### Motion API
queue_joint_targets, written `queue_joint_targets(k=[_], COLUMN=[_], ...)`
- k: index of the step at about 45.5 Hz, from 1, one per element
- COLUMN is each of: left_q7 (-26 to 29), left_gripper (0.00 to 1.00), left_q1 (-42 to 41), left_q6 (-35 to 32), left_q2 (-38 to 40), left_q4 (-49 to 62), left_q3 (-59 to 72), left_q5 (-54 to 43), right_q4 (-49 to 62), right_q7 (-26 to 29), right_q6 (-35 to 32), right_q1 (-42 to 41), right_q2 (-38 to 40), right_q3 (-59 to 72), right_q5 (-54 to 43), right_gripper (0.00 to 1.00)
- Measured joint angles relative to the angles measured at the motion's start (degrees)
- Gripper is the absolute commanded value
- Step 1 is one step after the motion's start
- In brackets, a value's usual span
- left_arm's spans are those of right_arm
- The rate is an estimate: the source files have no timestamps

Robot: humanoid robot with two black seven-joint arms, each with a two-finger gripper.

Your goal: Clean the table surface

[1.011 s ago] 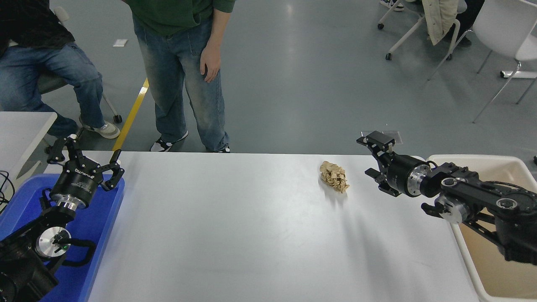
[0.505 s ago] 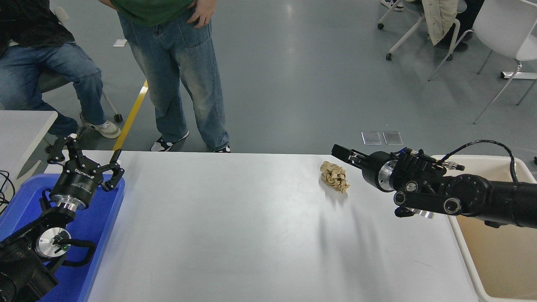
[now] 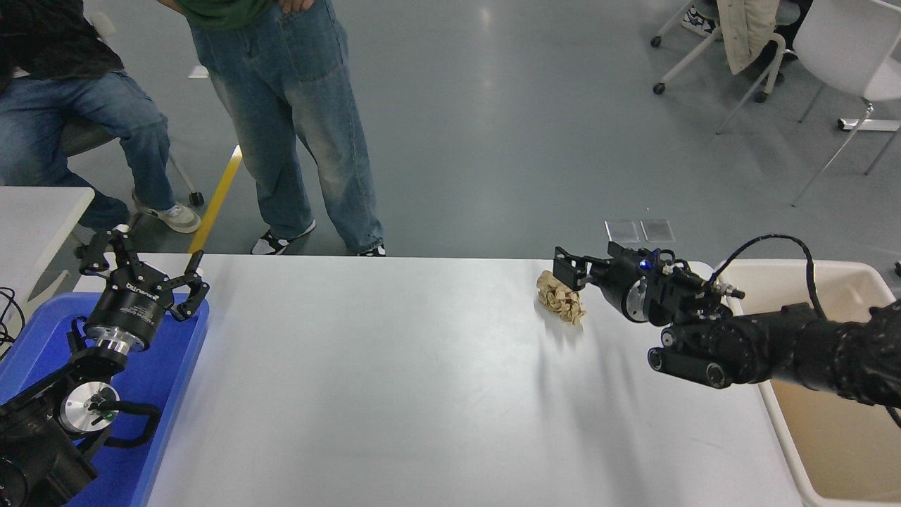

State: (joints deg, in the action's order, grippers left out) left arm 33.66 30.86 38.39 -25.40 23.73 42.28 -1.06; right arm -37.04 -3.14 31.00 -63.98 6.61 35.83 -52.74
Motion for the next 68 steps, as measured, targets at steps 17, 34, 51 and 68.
queue_joint_targets(k=[17,34,51,68], left_q7=[0.00,0.00,0.00,0.00], left_gripper=[1.00,1.00,1.00,1.00], left_q1=[0.00,0.00,0.00,0.00], left_q6=[0.01,0.02,0.03,0.03], left_q2=[0.00,0.00,0.00,0.00], left_q4=[0.00,-0.01,0.00,0.00], left_q3=[0.00,0.00,0.00,0.03], left_q5=[0.01,0.01,0.01,0.00], right_q4=[19.06,18.43,13.73,12.27], right_q7=[-2.08,-2.55,-2.24,-2.22], right_q6=[0.01,-1.21,-10.90,-13.08], right_q1=[7.62,8.86,7.37,8.42], right_q2=[-5.50,-6.39,-6.59,-6.60], right_q3=[2.72,-1.92,-12.61,-12.86], right_q5=[-0.64,0.90,3.79,3.75], right_gripper=[0.99,0.99,0.96,0.95])
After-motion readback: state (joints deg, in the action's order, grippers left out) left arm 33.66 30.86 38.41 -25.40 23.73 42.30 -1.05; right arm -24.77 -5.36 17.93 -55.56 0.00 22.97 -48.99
